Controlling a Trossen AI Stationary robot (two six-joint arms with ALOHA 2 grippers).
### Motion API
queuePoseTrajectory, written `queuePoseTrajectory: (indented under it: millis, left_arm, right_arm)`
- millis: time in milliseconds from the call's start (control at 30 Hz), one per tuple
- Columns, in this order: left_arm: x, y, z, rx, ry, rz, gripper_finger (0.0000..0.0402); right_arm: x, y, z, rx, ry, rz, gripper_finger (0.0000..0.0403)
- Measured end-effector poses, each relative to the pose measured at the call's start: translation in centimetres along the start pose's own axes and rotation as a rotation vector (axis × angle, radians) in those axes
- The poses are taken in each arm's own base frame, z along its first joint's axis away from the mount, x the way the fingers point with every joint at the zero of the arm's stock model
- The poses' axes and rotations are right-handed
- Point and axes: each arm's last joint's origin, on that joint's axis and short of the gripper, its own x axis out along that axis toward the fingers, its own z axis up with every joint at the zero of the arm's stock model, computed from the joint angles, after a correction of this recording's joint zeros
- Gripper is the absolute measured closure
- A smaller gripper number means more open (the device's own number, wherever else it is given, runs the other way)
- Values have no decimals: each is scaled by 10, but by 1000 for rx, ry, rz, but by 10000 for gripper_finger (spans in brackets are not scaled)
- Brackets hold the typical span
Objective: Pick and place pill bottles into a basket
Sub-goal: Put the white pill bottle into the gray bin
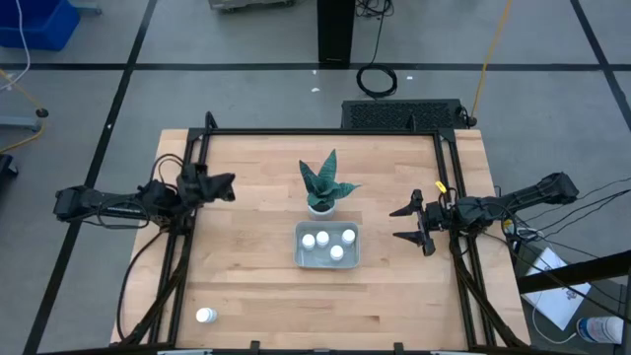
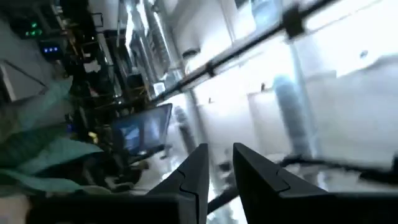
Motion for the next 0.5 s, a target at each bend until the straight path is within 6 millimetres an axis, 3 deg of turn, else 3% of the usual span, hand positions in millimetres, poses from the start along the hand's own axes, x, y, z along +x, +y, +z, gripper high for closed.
queuePoseTrajectory:
  millis: [133,200,300,367,500]
  left_arm:
    - [0,1,5,-77,-161,34,325]
    - [4,-5,7,-16,-150,19,325]
    - [21,-32,4,57,0,-32,325]
    - [39,-54,1,118,88,24,325]
    - [70,-98,-4,269,327,372,325]
  right_arm:
    - [0,0,0,0,-4,0,136]
    - [0,0,0,0,-3,0,136]
    - [0,0,0,0,-3,0,136]
    - [0,0,0,0,-4,0,136]
    - [0,0,0,1,-4,0,138]
